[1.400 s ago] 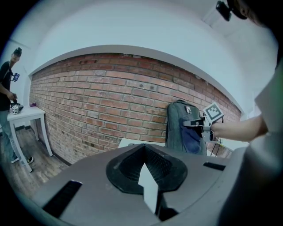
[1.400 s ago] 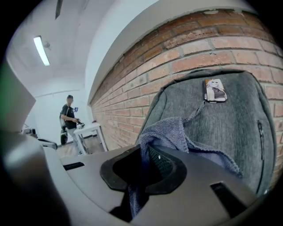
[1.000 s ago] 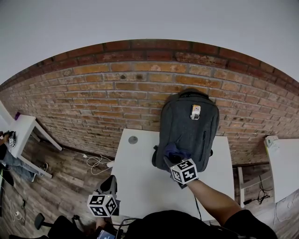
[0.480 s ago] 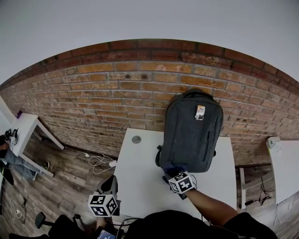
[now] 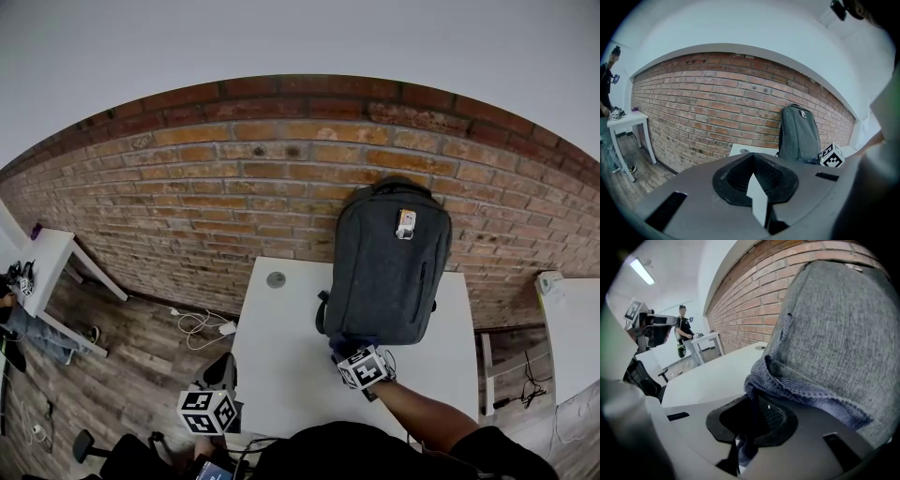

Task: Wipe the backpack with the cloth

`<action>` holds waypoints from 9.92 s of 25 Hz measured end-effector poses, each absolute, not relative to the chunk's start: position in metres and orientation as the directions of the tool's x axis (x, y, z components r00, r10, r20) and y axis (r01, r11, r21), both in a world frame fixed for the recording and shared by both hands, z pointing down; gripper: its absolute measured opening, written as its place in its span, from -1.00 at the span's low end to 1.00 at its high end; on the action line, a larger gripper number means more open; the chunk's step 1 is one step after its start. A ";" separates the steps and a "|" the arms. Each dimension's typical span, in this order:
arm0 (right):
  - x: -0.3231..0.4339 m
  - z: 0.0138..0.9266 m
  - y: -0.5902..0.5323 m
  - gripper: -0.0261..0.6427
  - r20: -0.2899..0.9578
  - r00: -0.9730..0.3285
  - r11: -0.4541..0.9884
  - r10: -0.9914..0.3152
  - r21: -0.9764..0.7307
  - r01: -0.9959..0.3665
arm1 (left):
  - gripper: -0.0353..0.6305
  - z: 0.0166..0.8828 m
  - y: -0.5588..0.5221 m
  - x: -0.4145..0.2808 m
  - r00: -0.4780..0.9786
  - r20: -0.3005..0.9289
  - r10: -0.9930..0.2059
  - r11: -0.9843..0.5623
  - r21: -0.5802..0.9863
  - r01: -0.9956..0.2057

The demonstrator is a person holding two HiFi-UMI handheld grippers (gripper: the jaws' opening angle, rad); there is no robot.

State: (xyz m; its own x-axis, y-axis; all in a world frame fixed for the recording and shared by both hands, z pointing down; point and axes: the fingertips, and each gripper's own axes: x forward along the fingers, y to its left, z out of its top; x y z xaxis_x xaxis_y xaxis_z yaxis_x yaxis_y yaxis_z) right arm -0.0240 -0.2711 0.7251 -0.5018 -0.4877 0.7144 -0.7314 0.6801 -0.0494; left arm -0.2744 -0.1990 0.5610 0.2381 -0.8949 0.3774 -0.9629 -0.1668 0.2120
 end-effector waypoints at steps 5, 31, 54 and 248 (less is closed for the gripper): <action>-0.046 0.680 -0.285 -0.82 0.636 -0.546 0.676 -0.546 -0.051 -0.735 | -0.90 0.562 -0.205 -0.271 0.269 0.375 -0.887 -0.197 0.218 -0.956; -0.003 0.428 -0.494 -0.82 0.412 -0.331 0.435 -0.849 0.190 -0.880 | -0.90 0.585 -0.209 -0.273 0.331 0.394 -0.857 -0.232 0.279 -0.932; -0.005 0.396 -0.545 -0.82 0.445 -0.183 0.241 -0.876 0.076 -0.968 | -0.90 0.589 -0.207 -0.280 0.314 0.402 -0.860 -0.209 0.283 -0.936; 0.272 0.284 -0.382 -0.82 -0.022 -0.078 0.076 -0.997 0.084 -0.994 | -0.90 0.531 -0.233 -0.188 0.375 0.366 -0.852 -0.319 0.205 -0.925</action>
